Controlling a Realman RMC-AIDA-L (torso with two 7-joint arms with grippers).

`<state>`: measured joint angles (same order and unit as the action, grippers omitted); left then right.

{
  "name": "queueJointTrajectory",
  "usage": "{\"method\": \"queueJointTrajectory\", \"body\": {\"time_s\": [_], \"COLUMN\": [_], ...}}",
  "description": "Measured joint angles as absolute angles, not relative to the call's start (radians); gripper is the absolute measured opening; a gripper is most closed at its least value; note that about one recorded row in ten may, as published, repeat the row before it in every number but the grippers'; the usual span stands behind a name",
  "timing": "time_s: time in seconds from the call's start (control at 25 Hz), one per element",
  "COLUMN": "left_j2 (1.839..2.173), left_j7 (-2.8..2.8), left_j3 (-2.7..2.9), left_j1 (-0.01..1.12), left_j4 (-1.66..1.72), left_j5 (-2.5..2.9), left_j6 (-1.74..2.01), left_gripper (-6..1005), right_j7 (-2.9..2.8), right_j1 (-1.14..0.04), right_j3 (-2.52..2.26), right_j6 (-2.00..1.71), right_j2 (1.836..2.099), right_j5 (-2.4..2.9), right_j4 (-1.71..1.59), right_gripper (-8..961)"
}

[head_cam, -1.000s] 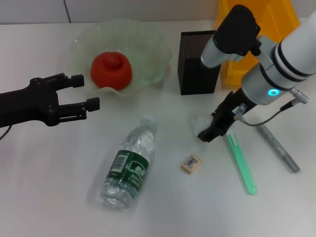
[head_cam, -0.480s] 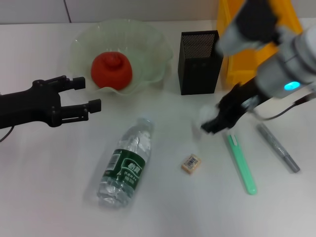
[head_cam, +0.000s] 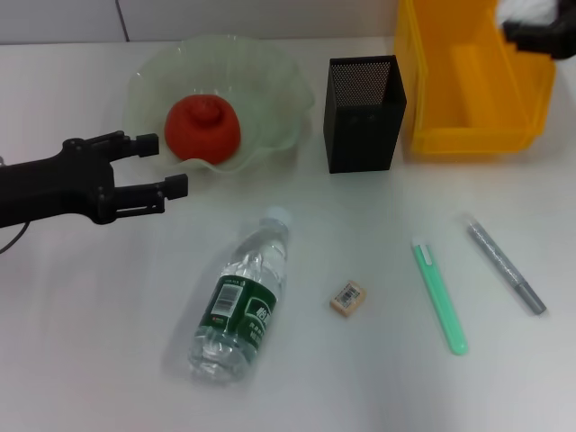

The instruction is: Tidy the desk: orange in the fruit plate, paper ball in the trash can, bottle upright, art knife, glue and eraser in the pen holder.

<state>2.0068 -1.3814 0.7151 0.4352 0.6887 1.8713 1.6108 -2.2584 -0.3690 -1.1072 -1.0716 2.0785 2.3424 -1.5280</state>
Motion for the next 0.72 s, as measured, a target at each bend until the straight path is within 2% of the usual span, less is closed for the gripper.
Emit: {"method": "queueJointTrajectory", "body": {"time_s": [0.4, 0.6, 0.72], "left_j2": [2.017, 2.014, 2.009], "left_j7": [-1.395, -1.429, -1.479], "left_j3": [0.718, 0.718, 0.718], "left_j1": [0.447, 0.452, 0.454], "left_j4": [0.689, 0.689, 0.692], "left_j5": [1.872, 1.872, 1.875], "left_j6": [1.612, 1.617, 1.615], "left_gripper": [808, 803, 799], "right_j7": [-2.049, -2.047, -2.045], "right_j1": [-0.546, -0.537, -0.504], "right_j3": [-1.028, -1.028, -1.028], "right_j6": [-0.947, -0.941, -0.949], "right_j2": [2.073, 2.078, 2.078], "right_j5": [2.257, 2.25, 2.205], "right_j4": [-1.161, -1.179, -1.201], "right_gripper": [543, 543, 575]}}
